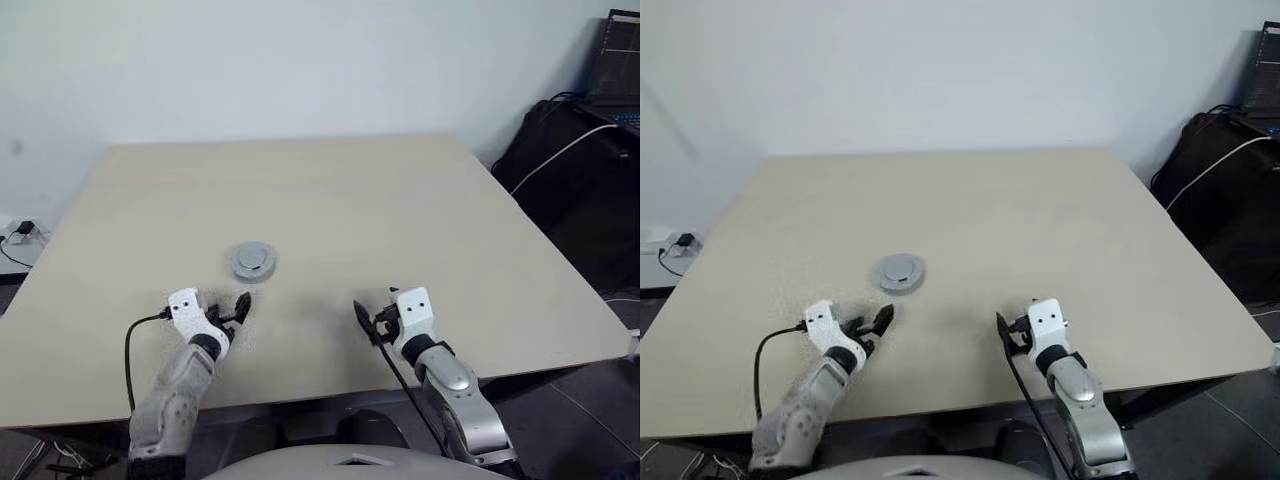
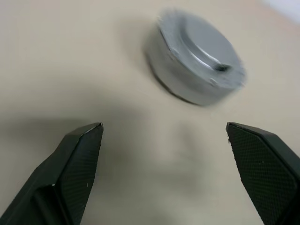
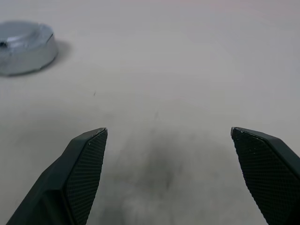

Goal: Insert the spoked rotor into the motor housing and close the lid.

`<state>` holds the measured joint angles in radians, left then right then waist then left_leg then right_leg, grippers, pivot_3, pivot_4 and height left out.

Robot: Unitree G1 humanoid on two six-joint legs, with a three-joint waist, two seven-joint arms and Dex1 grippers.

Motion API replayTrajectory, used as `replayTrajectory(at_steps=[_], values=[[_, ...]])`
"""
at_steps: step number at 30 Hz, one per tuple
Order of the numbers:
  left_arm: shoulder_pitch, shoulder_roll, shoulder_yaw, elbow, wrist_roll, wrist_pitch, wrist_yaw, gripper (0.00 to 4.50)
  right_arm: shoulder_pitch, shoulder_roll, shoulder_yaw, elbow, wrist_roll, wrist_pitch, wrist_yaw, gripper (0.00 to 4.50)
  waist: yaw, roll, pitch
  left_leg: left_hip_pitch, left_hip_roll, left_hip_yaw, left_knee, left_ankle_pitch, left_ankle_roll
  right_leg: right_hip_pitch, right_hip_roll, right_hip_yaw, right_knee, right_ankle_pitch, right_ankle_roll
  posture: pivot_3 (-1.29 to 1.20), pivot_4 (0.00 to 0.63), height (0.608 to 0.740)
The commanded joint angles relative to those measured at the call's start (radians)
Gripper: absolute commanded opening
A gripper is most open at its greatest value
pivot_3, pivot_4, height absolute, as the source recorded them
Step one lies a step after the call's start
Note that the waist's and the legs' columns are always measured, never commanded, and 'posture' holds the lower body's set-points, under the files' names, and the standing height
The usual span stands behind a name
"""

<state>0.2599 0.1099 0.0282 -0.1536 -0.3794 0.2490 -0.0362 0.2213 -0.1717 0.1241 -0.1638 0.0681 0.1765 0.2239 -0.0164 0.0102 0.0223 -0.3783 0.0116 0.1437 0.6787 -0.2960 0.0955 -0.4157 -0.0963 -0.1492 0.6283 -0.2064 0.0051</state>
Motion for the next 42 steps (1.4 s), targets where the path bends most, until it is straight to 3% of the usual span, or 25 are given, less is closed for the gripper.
replayTrajectory(at_steps=[1, 5, 12, 19, 42], values=[[0.017, -0.003, -0.049, -0.021, 0.195, -0.281, 0.002, 4.46, -0.008, 0.023, -0.03, -0.02, 0.018, -0.064, -0.011, 4.5, 0.009, 0.002, 0.001, 0.0, 0.0, 0.0, 0.0, 0.0, 0.0, -0.001, 0.0, 0.0, 0.0, 0.0, 0.0, 0.0, 0.0, 0.74], [0.054, -0.029, -0.047, 0.042, 0.304, -0.475, 0.036, 4.46, 0.017, 0.076, -0.07, 0.0, -0.017, -0.162, -0.096, 4.5, 0.012, 0.007, 0.001, -0.002, 0.0, 0.0, -0.003, -0.002, 0.004, -0.003, -0.001, 0.0, -0.001, 0.0, -0.001, 0.0, 0.0, 0.74], [0.069, -0.063, -0.056, 0.107, 0.339, -0.623, 0.015, 4.46, 0.078, 0.122, -0.113, 0.044, -0.065, -0.353, -0.192, 4.5, 0.012, 0.006, 0.001, -0.006, -0.001, 0.001, -0.007, 0.001, -0.001, -0.01, -0.001, -0.001, -0.001, -0.003, -0.004, 0.0, 0.0, 0.74], [0.054, -0.083, -0.076, 0.138, 0.357, -0.639, 0.002, 4.46, 0.121, 0.182, -0.139, 0.036, -0.038, -0.378, -0.23, 4.5, 0.009, 0.005, 0.001, -0.006, 0.0, 0.001, -0.007, -0.001, 0.003, -0.01, -0.001, -0.001, -0.001, -0.003, -0.004, 0.0, 0.0, 0.74], [0.061, -0.111, -0.079, 0.143, 0.363, -0.626, 0.006, 4.46, 0.103, 0.16, -0.104, 0.001, -0.08, -0.316, -0.21, 4.5, 0.009, 0.005, 0.001, -0.005, 0.0, 0.001, -0.006, -0.002, 0.004, -0.009, -0.001, -0.002, 0.0, -0.003, -0.004, 0.0, 0.0, 0.74]])
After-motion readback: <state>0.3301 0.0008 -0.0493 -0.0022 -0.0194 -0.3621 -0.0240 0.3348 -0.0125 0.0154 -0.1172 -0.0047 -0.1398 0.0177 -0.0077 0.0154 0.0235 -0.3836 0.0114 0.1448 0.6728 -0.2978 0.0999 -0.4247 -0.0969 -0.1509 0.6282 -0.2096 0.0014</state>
